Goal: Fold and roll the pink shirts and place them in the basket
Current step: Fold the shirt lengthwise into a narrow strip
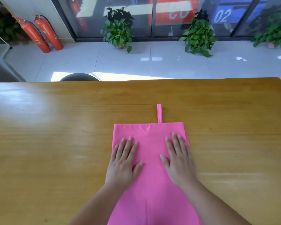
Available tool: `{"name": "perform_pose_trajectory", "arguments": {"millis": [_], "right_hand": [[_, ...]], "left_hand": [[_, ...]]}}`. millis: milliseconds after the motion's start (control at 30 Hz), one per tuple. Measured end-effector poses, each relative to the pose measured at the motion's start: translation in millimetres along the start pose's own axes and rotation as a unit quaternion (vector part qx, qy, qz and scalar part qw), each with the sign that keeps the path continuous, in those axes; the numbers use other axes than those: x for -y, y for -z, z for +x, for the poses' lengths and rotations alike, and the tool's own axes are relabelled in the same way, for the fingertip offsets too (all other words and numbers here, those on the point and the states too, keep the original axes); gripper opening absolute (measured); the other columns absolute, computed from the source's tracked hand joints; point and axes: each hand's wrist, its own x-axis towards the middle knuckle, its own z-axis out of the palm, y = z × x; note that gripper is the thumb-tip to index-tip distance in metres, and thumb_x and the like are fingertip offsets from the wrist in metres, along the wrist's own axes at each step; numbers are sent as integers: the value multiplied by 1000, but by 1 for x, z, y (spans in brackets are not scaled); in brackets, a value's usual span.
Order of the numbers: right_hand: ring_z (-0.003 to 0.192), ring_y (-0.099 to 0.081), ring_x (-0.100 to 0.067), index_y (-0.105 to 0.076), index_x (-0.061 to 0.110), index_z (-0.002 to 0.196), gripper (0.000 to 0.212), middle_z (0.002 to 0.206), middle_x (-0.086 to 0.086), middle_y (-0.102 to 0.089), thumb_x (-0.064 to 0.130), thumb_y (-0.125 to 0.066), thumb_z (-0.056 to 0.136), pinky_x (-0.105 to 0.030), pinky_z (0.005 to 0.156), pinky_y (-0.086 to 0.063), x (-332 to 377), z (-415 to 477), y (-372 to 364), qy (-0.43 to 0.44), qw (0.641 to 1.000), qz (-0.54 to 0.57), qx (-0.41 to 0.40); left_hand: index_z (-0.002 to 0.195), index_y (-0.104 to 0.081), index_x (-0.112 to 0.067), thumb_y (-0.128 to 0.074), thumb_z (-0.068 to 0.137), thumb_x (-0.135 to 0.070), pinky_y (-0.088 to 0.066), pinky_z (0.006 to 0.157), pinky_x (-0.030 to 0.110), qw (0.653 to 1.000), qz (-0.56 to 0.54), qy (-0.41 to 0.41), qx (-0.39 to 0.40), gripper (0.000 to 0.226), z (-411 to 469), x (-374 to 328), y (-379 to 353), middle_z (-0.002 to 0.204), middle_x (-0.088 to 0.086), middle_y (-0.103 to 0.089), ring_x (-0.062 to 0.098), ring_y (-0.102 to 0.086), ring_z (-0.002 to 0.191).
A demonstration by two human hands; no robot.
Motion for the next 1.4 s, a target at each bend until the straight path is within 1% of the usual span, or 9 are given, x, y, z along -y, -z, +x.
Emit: {"name": "perform_pose_trajectory", "arguments": {"millis": [233, 400, 500, 633, 800, 967, 1167, 1333, 1400], "right_hand": [[164, 5, -25, -7, 17, 170, 77, 178, -3, 4, 63, -21, 110, -50, 131, -12, -27, 58, 10, -97, 995, -9, -19], [148, -31, -33, -43, 25, 160, 59, 165, -7, -36, 50, -49, 107, -53, 116, -36, -30, 73, 21, -182, 980, 44, -71], [125, -46, -32, -46, 25, 157, 62, 142, -8, -47, 43, -66, 101, -49, 100, -48, -28, 83, 33, -253, 958, 101, -87], [119, -57, -33, -52, 23, 146, 53, 136, -10, -53, 37, -71, 99, -45, 92, -54, -25, 100, 45, -330, 921, 205, -33], [104, -69, -31, -71, 19, 119, 29, 113, -9, -75, 34, -78, 95, -34, 82, -52, -32, 110, 60, -378, 881, 283, 15], [91, -73, -29, -78, 23, 104, 17, 99, -6, -78, 35, -82, 92, -33, 79, -55, -37, 111, 65, -385, 869, 307, 52], [88, -67, -18, -68, 24, 100, 15, 93, 10, -71, 30, -79, 93, -33, 81, -50, -33, 97, 61, -300, 887, 346, -67], [82, -77, -17, -73, 29, 108, 25, 90, 5, -80, 26, -87, 88, -39, 79, -62, -42, 96, 79, -286, 823, 488, -50], [87, -78, -22, -80, 24, 103, 22, 87, 1, -81, 25, -91, 84, -40, 84, -59, -48, 96, 94, -272, 801, 532, -38]], "left_hand": [[171, -7, -23, -28, 109, -66, -9, 132, 50, 999, -24, 47, -10, 78, 53, 37, 9, 178, -10, 7, 21, 15, 163], [165, -30, -24, -49, 107, -52, -24, 128, 48, 979, -116, 155, -62, 67, 69, 59, 19, 174, -6, -21, 22, -13, 161], [158, -42, -22, -62, 101, -50, -35, 119, 49, 966, -126, 212, -74, 66, 80, 64, 29, 154, -2, -44, 29, -36, 142], [131, -60, -35, -78, 89, -39, -47, 103, 49, 929, -235, 283, -52, 46, 102, 73, 35, 109, -5, -63, 26, -56, 115], [104, -64, -31, -89, 79, -33, -56, 78, 39, 892, -317, 322, 2, 35, 117, 84, 47, 68, -13, -64, 24, -69, 88], [95, -73, -22, -93, 75, -24, -46, 64, 28, 863, -374, 336, 39, 28, 122, 92, 56, 78, -5, -65, 19, -61, 72], [92, -74, -19, -88, 85, -27, -50, 66, 30, 834, -449, 318, 38, 17, 110, 91, 70, 85, 2, -75, 15, -67, 75], [108, -73, -16, -84, 91, -21, -51, 61, 17, 807, -514, 279, 81, 21, 101, 90, 94, 94, 1, -82, 9, -76, 81], [110, -78, -20, -87, 89, -28, -52, 70, 20, 794, -538, 269, 91, 24, 98, 94, 101, 100, -2, -82, 9, -76, 91]]}}
